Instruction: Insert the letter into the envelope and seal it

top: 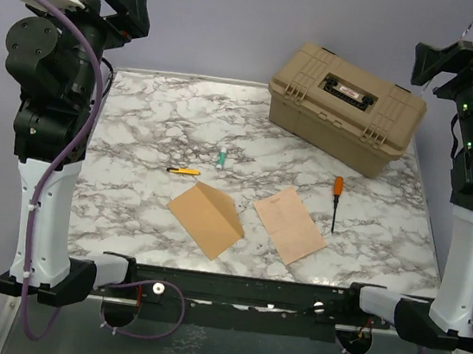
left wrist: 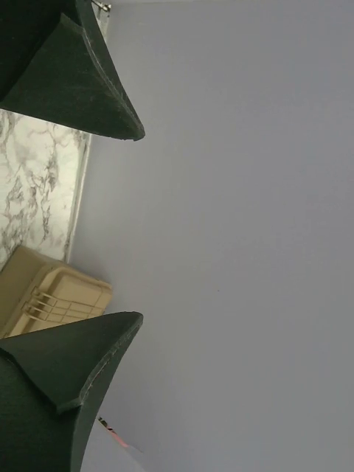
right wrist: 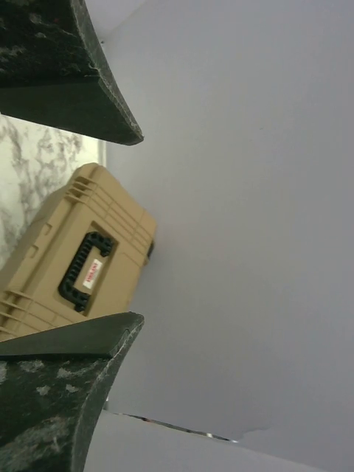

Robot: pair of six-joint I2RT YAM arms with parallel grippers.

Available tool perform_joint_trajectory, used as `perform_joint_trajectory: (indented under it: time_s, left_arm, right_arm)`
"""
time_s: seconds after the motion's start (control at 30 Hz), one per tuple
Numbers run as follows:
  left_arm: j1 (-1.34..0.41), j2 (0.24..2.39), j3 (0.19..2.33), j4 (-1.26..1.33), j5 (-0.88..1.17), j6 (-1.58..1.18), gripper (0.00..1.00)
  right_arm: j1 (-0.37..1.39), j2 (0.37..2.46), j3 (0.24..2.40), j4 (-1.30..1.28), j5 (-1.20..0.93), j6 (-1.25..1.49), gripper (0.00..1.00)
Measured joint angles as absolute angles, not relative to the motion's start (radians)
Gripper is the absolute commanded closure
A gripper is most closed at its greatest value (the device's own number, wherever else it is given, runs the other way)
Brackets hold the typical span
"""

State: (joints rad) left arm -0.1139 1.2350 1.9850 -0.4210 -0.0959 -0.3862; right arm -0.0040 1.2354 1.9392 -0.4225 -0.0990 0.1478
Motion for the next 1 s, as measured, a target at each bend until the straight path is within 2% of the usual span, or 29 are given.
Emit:
perform_joint_trajectory:
  time_s: [0.27,0.53,0.73,1.0]
  left_arm:
    - [-0.134,1.240,1.900,-0.387,-0.012,-0.365,0.01]
    - [-0.179,1.239,1.747,-0.273,0.319,-0.324,0.01]
    - [-0.308,1.251,1.578,-0.163,0.496,-0.350,0.01]
    - [-0.437,1.314,1.414,-0.134,0.522,-0.435,0.01]
  right_arm:
    - [-0.004,1.208,1.761,-0.486,-0.142,0.244,0.00]
    - [-0.004,1.201,1.559,-0.570,-0.265,0.352,0.00]
    - [-0.004,1.154,1.412,-0.627,-0.334,0.397,0.00]
    - [-0.004,1.047,1.323,-0.709,-0.354,0.439,0.00]
